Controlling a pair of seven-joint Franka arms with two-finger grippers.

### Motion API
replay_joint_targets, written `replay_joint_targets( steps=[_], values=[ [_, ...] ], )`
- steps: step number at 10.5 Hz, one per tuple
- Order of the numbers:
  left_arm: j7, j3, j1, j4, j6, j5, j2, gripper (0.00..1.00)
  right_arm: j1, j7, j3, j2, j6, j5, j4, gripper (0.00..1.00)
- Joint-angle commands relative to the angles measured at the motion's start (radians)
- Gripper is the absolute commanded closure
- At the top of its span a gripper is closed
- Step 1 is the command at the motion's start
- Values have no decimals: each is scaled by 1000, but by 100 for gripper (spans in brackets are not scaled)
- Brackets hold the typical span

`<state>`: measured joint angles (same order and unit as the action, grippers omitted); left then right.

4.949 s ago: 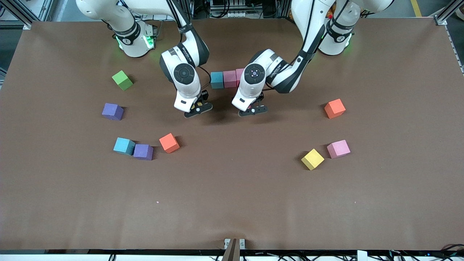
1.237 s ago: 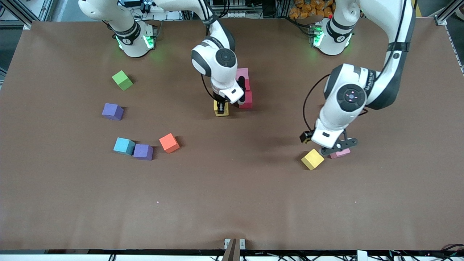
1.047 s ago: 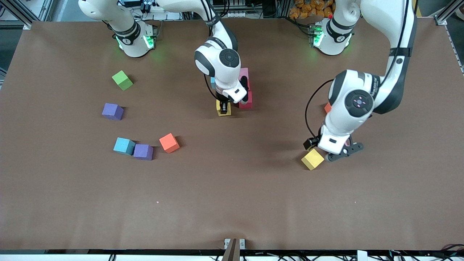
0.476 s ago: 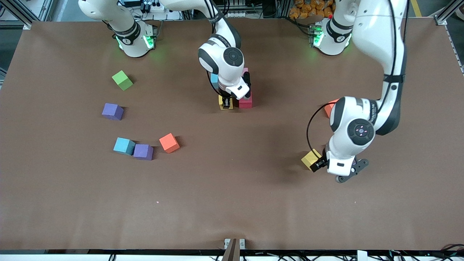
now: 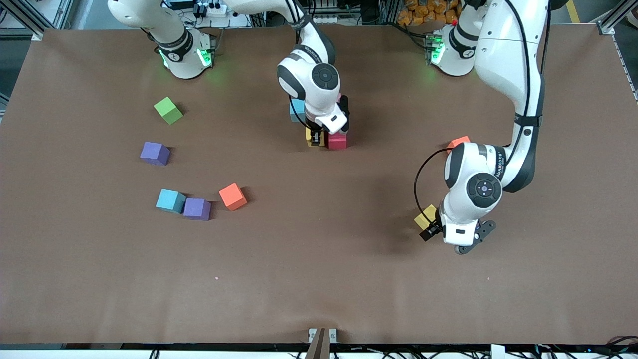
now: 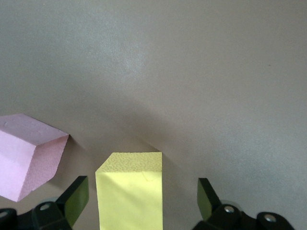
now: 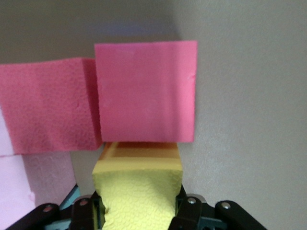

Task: Form number 2 with 11 blocks
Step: 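Place the yellow cube by the cluster while the left gripper grasps another yellow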

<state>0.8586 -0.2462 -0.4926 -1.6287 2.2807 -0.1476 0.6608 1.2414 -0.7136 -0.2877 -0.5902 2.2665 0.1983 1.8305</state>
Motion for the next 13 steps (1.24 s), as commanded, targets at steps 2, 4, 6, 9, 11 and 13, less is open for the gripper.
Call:
replay_joint_targets(
  steps=[2, 4, 6, 9, 11, 13],
  values=[
    [14, -15, -12, -8, -7, -23, 10, 0, -3, 11, 2, -31, -12, 23, -40, 55],
    [14, -15, -12, -34, -9, -23, 10, 0, -3, 11, 2, -37, -13, 23, -51, 55],
    [13, -15, -12, -43, -10, -23, 10, 0, -3, 10, 2, -37, -12, 23, -51, 54],
    [14, -12, -12, -43, -10, -24, 23, 0, -3, -3, 2, -36, -13, 21, -51, 0],
    [11, -7, -12, -42, -1, -29, 43, 2, -7, -4, 2, -28, -15, 20, -48, 0],
    [11, -7, -12, -36, 5, -70, 54, 37, -10, -4, 1, 4, -74, 20, -48, 0]
  ],
)
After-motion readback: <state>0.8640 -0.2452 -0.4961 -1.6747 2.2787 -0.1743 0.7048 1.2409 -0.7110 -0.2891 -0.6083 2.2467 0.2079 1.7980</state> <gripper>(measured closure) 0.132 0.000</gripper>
